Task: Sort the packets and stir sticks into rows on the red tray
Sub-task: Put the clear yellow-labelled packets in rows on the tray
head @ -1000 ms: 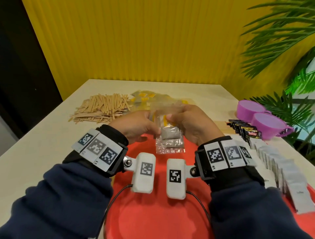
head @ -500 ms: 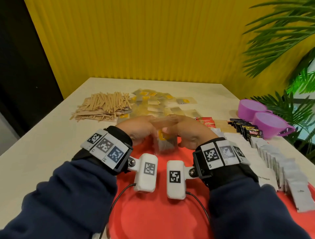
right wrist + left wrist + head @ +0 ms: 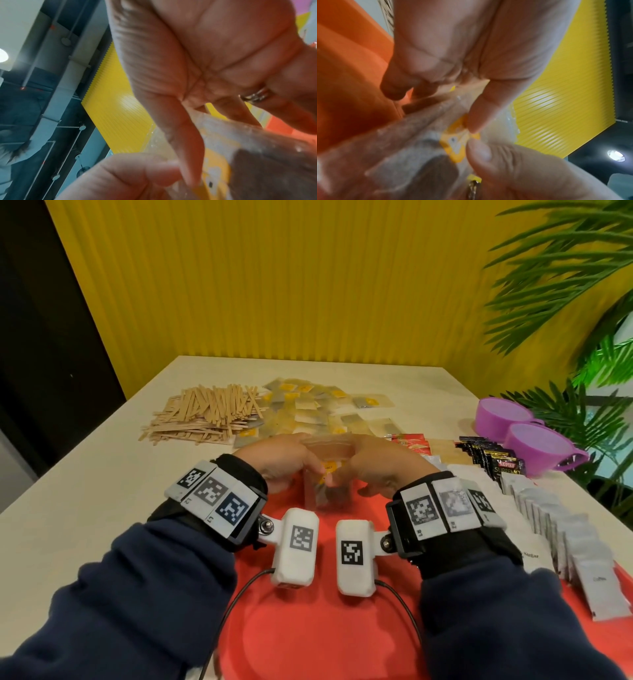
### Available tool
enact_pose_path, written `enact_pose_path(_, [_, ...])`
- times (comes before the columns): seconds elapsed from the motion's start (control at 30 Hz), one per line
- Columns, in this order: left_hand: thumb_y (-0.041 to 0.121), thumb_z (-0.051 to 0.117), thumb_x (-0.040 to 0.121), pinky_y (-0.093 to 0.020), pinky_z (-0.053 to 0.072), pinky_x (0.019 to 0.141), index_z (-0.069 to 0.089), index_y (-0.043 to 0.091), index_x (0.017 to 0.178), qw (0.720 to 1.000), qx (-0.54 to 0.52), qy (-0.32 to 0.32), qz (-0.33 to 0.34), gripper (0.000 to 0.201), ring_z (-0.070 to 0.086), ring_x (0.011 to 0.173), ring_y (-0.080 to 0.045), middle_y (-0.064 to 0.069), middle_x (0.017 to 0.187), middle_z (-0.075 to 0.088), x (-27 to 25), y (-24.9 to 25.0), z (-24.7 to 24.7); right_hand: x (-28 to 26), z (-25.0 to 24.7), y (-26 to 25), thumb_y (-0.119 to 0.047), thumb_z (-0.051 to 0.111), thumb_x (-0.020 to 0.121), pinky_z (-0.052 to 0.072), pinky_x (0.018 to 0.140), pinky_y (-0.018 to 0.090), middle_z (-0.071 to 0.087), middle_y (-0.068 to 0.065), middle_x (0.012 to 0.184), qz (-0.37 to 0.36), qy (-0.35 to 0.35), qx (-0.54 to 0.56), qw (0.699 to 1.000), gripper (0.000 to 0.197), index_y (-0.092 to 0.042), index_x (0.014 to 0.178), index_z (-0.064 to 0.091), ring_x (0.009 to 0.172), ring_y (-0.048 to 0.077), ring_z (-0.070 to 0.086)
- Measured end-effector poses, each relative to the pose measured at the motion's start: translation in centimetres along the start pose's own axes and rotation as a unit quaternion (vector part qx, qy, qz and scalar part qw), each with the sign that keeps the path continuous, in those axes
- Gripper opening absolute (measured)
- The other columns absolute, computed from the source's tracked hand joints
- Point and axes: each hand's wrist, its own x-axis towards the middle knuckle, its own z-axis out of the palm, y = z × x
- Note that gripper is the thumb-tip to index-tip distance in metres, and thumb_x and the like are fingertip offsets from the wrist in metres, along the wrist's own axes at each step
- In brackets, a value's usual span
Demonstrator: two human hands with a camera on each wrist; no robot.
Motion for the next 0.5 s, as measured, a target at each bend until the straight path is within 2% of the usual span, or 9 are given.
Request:
enact_pose_path(0.03, [-0.017,0.046,0.081,-0.032,0.050,0.076,0.059,0.006,0.108,1.000,-0.006,0.004,0.005,0.037,0.059,0.086,-0.024,-0.013,0.090,0.065,0.07,0.08,0.04,0.13,0.03,-0.08,-0.003,0.068,0.075,0.044,0.074,0.038,0.064,0.013,0.113,-0.002,0.002,0.004,1.000,0.054,-0.024,0.123,0.055,0.088,0.022,0.056])
enact_pose_path(0.07, [-0.017,0.047,0.080,-0.040,0.046,0.088,0.054,0.007,0.119,1.000,-0.012,0.009,0.012,0.047,0.056,0.095,-0.029,-0.018,0.103,0.062,0.19,0.14,0.05,0.24,0.16,-0.17,-0.002,0.068,0.075,0.042,0.071,0.036,0.063,0.015,0.114,-0.003,0.005,0.009,1.000,0.053,-0.022,0.122,0.055,0.088,0.023,0.055])
enact_pose_path(0.1, [-0.018,0.046,0.079,-0.044,0.043,0.093,0.049,0.009,0.126,0.999,-0.027,0.014,0.016,0.054,0.053,0.098,-0.032,-0.022,0.112,0.057,0.31,0.13,0.04,0.37,0.30,-0.15,-0.002,0.067,0.075,0.042,0.069,0.035,0.064,0.017,0.109,-0.005,0.006,0.015,1.000,0.052,-0.021,0.122,0.055,0.085,0.024,0.054])
enact_pose_path(0.2, [-0.023,0.039,0.080,-0.039,0.045,0.078,0.044,0.009,0.127,0.996,-0.079,0.026,0.027,0.057,0.055,0.088,-0.032,-0.024,0.111,0.053,0.71,-0.03,-0.05,0.68,0.56,0.14,0.003,0.064,0.074,0.040,0.069,0.036,0.061,0.017,0.098,-0.011,0.014,0.047,0.999,0.047,-0.017,0.116,0.058,0.082,0.025,0.052])
enact_pose_path(0.27, [-0.023,0.039,0.079,-0.040,0.044,0.081,0.046,-0.002,0.127,0.996,-0.084,0.026,0.034,0.053,0.054,0.096,-0.035,-0.030,0.118,0.053,0.85,-0.09,0.05,0.64,0.45,0.33,0.007,0.062,0.075,0.038,0.067,0.035,0.059,0.017,0.093,-0.009,0.025,0.067,0.997,0.041,-0.013,0.111,0.058,0.082,0.025,0.049])
enact_pose_path(0.33, [-0.021,0.042,0.080,-0.041,0.047,0.087,0.047,-0.012,0.127,0.996,-0.071,0.028,0.041,0.049,0.056,0.102,-0.037,-0.032,0.127,0.051,0.93,-0.20,0.10,0.73,0.26,0.50,0.008,0.062,0.076,0.036,0.069,0.036,0.057,0.018,0.090,-0.005,0.032,0.065,0.997,0.040,-0.005,0.113,0.056,0.081,0.025,0.048])
enact_pose_path(0.4, [-0.019,0.044,0.083,-0.039,0.047,0.089,0.051,-0.010,0.125,0.996,-0.070,0.025,0.052,0.044,0.057,0.107,-0.035,-0.026,0.125,0.056,1.04,-0.36,0.14,0.79,0.26,0.54,0.008,0.061,0.076,0.034,0.071,0.037,0.058,0.018,0.089,-0.002,0.031,0.070,0.997,0.039,-0.002,0.114,0.056,0.081,0.026,0.047])
enact_pose_path(0.5, [-0.016,0.044,0.086,-0.031,0.049,0.086,0.056,-0.006,0.123,0.995,-0.068,0.023,0.074,0.040,0.059,0.109,-0.028,-0.018,0.122,0.060,1.00,-0.53,0.26,1.00,0.27,0.62,0.006,0.061,0.074,0.036,0.069,0.036,0.058,0.018,0.088,-0.006,0.028,0.071,0.997,0.038,-0.003,0.111,0.060,0.079,0.025,0.048])
